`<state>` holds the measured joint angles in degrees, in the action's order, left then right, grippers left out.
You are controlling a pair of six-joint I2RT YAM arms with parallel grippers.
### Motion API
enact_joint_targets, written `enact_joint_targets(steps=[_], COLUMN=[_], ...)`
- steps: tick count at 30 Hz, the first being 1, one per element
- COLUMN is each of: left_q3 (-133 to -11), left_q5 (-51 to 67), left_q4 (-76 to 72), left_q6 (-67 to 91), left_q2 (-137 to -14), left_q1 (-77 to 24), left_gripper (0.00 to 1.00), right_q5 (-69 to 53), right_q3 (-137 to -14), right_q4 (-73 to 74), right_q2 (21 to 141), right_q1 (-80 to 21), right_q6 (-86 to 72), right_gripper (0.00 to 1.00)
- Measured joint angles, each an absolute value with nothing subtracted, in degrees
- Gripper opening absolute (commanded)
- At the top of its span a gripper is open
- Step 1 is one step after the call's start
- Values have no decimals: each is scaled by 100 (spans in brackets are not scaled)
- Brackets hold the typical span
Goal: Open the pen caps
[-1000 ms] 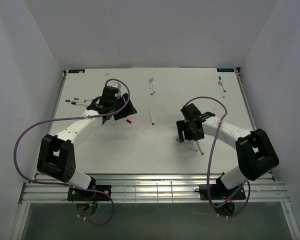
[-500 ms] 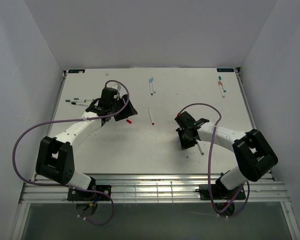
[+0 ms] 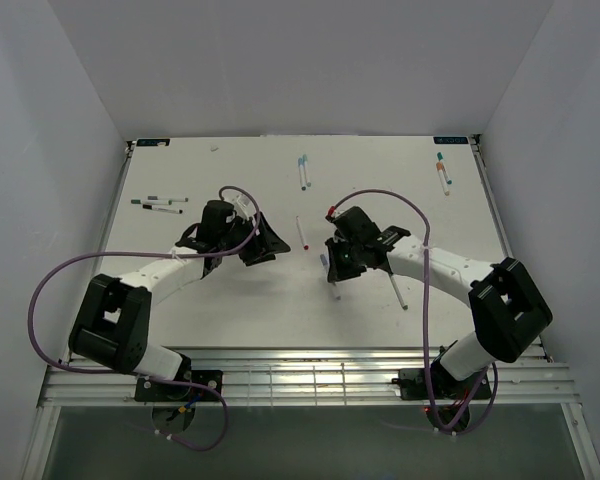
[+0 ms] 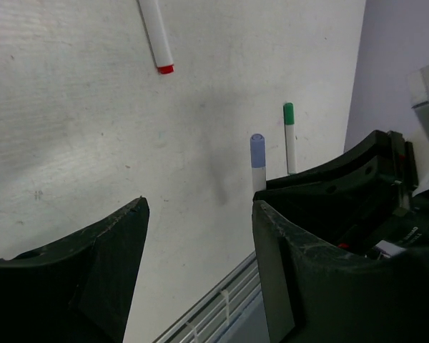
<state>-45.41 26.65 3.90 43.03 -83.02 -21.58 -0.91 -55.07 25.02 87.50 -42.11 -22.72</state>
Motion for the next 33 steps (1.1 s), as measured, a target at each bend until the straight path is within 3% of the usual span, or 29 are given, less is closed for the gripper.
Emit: enact_joint_targets(steps=[9,21,25,28,32,33], left_q3=[-4171,-4171,-4171,-4171,-4174,-4176], left_q5=[3256,3253,3238,3232,3245,3249], left_q4=[-698,-954,-947,-952,-974,-1015], left_q6=[4877,5094,5186,5236,5317,5347], left_q2=[-8305,-8508,-8613,-8615,-8615,-8615], left_q1=[-2423,-2602,-2602,-2602,-2606,-2609], left_gripper=[70,64,54,42,18,8], right_q5=[-1337,-1892,-1986,-2034,-2029,-2025], right_q3=[-5701,-5800,-5804,-5804,-5804,-5804], right_q4=[1809,1304,1181,1140,1138,1138], right_q2=[8750,8766,8783,8814,8849,8858], right_q1=[-4283,-4316,-4322,-4331,-4357,-4366], right_q6=[-2497,-2814,-2875,-2917,-2928,-2926], right_gripper=[8,8,8,8,8,16])
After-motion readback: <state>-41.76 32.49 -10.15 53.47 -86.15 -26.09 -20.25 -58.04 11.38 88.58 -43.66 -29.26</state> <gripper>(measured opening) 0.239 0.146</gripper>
